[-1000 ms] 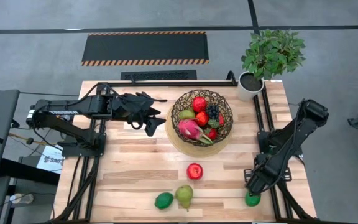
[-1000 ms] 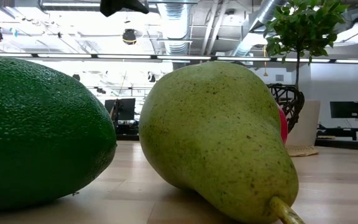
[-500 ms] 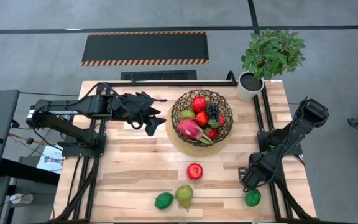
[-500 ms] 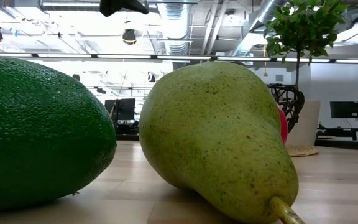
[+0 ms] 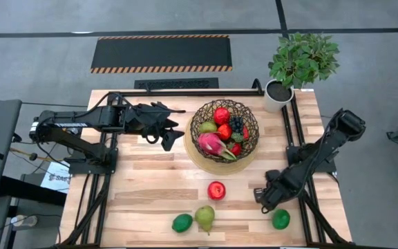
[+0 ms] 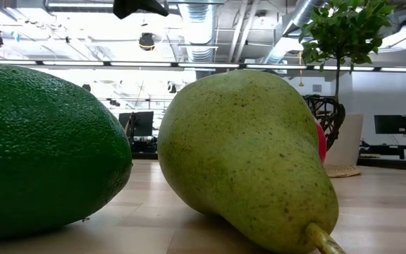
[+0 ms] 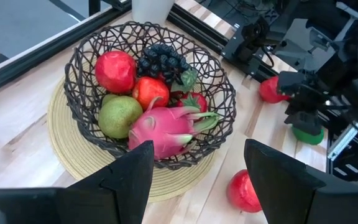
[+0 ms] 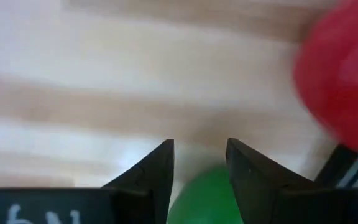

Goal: Build produce basket
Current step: Put the red apple into the black basket

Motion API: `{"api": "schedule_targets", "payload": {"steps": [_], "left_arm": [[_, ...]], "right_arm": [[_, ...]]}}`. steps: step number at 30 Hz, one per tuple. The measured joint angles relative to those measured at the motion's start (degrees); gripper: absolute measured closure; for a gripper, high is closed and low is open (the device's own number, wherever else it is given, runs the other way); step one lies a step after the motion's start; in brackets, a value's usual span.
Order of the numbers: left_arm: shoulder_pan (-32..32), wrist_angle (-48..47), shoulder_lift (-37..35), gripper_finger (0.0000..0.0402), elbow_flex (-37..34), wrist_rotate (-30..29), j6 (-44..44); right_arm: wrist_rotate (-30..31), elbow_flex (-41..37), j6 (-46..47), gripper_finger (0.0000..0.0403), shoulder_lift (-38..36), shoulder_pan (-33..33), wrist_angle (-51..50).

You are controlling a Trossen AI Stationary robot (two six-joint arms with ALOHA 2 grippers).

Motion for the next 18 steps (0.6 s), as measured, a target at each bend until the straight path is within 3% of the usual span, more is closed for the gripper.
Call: {"api": "schedule_targets", "payload": {"steps": [5,9,13,18], "left_arm": [[0.0,0.1,0.0,0.0166,0.0,0.0,0.0],[0.0,0.3,0.0,0.0166,0.0,-0.5,-0.3],[0.0,0.4,0.0,0.0166,0.0,-0.5,-0.3],[0.0,0.4,0.0,0.0166,0.0,-0.6,-0.3]], "right_arm": [[-2.2,7.4,-7.4,0.0194,-2.3,0.1,-9.8],[-0.9,13.7,-9.1,0.0144,-3.5,0.3,-27.2],[0.7,16.9,-6.0,0.0122,-3.8,0.3,-40.7],[1.0,13.6,-1.3,0.0111,-6.4,1.1,-39.6]]}}
